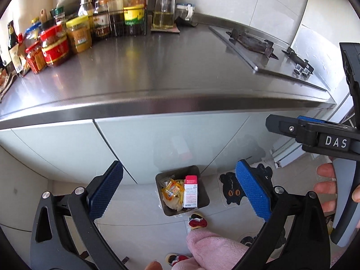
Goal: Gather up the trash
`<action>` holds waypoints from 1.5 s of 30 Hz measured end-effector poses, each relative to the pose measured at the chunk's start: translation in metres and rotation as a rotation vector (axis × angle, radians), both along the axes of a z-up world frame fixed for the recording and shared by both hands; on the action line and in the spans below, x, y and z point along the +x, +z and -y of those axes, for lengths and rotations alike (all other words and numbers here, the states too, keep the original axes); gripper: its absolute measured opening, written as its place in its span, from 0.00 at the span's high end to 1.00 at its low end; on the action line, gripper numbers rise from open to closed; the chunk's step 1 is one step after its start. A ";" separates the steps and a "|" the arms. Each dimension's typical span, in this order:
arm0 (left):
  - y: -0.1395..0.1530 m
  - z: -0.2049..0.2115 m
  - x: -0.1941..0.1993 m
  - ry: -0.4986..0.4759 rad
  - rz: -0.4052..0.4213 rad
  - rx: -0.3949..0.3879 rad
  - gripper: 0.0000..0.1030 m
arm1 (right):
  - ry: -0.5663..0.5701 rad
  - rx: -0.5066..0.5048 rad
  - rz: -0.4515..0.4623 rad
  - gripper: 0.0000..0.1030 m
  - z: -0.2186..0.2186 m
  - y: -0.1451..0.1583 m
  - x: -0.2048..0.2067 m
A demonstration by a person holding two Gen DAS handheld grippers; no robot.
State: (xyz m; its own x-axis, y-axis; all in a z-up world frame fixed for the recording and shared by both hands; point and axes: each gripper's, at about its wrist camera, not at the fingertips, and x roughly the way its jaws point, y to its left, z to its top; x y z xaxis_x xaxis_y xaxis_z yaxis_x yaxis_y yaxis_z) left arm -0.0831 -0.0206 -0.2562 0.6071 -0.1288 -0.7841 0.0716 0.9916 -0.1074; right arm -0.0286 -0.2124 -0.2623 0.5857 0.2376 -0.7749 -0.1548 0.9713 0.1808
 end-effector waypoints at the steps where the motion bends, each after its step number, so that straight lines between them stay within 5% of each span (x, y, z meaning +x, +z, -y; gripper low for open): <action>1: 0.013 0.001 -0.003 0.003 0.019 0.002 0.08 | -0.003 -0.003 0.033 0.03 0.001 0.015 -0.005; 10: 0.119 0.001 -0.013 0.034 0.188 0.027 0.08 | -0.028 -0.043 0.216 0.03 0.007 0.118 -0.033; 18: 0.175 -0.008 -0.011 0.074 0.270 0.042 0.08 | -0.055 -0.058 0.298 0.03 0.006 0.163 -0.041; 27: 0.200 -0.017 -0.008 0.122 0.331 0.060 0.08 | -0.081 -0.077 0.381 0.03 0.006 0.189 -0.042; 45: 0.211 -0.018 -0.004 0.141 0.349 0.058 0.08 | -0.080 -0.081 0.404 0.03 0.009 0.200 -0.042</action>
